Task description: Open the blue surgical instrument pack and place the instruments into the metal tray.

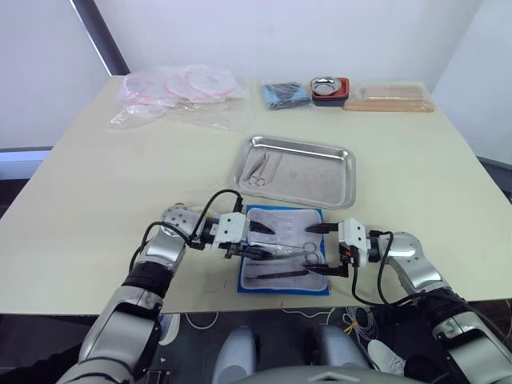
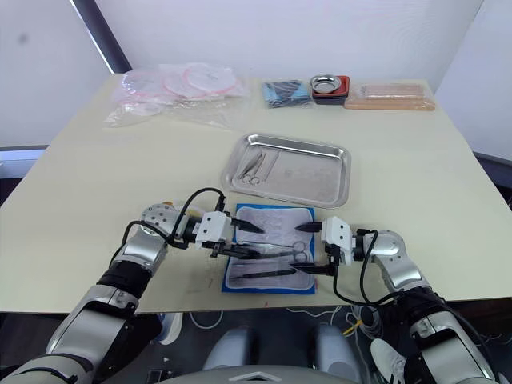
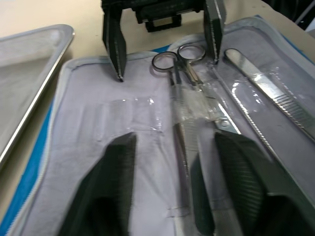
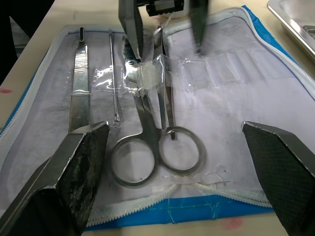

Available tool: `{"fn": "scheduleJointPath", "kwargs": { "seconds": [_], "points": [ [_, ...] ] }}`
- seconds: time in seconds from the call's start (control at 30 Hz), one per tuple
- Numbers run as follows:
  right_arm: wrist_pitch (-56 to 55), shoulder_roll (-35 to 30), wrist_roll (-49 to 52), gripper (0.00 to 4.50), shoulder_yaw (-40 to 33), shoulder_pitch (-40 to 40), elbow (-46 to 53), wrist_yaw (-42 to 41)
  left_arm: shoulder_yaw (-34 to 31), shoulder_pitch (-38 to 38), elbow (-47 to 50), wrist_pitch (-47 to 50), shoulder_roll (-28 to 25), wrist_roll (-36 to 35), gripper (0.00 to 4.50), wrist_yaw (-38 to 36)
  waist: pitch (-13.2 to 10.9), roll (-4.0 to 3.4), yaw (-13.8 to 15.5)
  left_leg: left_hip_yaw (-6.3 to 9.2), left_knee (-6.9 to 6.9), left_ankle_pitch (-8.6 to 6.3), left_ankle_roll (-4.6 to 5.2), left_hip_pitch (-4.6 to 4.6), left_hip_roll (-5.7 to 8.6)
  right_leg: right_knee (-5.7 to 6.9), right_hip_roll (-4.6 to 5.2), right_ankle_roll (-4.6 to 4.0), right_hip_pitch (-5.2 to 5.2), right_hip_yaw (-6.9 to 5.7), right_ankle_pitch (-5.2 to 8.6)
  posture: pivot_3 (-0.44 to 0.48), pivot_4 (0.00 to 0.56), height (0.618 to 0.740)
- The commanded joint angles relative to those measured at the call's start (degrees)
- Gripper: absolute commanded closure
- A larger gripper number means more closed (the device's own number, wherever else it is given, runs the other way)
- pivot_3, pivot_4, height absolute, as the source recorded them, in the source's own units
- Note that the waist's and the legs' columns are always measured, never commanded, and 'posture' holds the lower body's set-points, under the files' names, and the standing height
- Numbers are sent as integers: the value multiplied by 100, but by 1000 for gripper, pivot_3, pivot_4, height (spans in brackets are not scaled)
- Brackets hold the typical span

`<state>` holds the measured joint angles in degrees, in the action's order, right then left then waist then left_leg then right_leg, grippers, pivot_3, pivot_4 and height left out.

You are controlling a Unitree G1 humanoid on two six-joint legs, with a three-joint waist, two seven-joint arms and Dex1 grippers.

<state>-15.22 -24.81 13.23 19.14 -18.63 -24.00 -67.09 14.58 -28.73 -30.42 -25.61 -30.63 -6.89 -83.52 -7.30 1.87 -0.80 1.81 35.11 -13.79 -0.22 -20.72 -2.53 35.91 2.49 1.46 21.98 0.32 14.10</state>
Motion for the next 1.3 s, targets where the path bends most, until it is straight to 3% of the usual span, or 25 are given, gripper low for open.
{"fn": "scheduleJointPath", "kwargs": {
  "seconds": [0.03, 0.1, 0.13, 0.43, 0.7, 0.93, 1.3],
  "points": [
    [403, -178, -852, 0, 415, 526, -820, 200, 68, 13, -4, 45, 16, 35, 3714, -3, 0, 0, 0, 0, 0, 0, 0, 0, 0, 0, 0, 0, 0, 0, 0, 0, 150, 740],
    [407, -177, -849, 0, 412, 526, -820, 202, 83, 26, -5, 77, 21, 38, 4414, -14, 0, 0, 0, 1, 0, 0, 0, 0, 0, 0, 0, 0, 0, 0, 0, 0, 150, 740],
    [409, -173, -851, 0, 414, 526, -818, 206, 89, 32, -1, 88, 24, 37, 4468, -18, 0, 0, 0, 1, 0, 0, 0, 0, 0, 0, 0, 0, 0, -1, 0, 0, 150, 740],
    [421, -148, -846, 0, 427, 551, -784, 221, 104, 2, 177, 468, -22, 27, 4468, -38, 0, 0, 0, 3, 0, 0, 0, 0, 0, 0, 1, 0, -1, -1, 0, 0, 150, 740],
    [407, -136, -857, 0, 444, 558, -798, 222, 73, -32, 1195, 2094, -147, -42, 4468, 177, -1, 1, -3, 7, 0, 0, 0, -1, 1, 0, 0, 1, -1, -28, 0, 0, 150, 740],
    [393, -116, -866, 0, 453, 535, -830, 213, 134, 16, 1906, 2836, -479, 4, 4468, 231, -7, 6, -11, 15, 0, -1, -1, -3, 0, 0, 2, 0, -1, -34, 1, 0, 150, 740],
    [357, -45, -894, 0, 480, 463, -932, 222, 66, 19, 2329, 3199, -1086, 7, 4468, 134, -13, 16, -14, 17, 0, -2, -3, -4, -9, 0, 22, 0, 1, -36, 1, 0, 150, 740]
  ]
}}
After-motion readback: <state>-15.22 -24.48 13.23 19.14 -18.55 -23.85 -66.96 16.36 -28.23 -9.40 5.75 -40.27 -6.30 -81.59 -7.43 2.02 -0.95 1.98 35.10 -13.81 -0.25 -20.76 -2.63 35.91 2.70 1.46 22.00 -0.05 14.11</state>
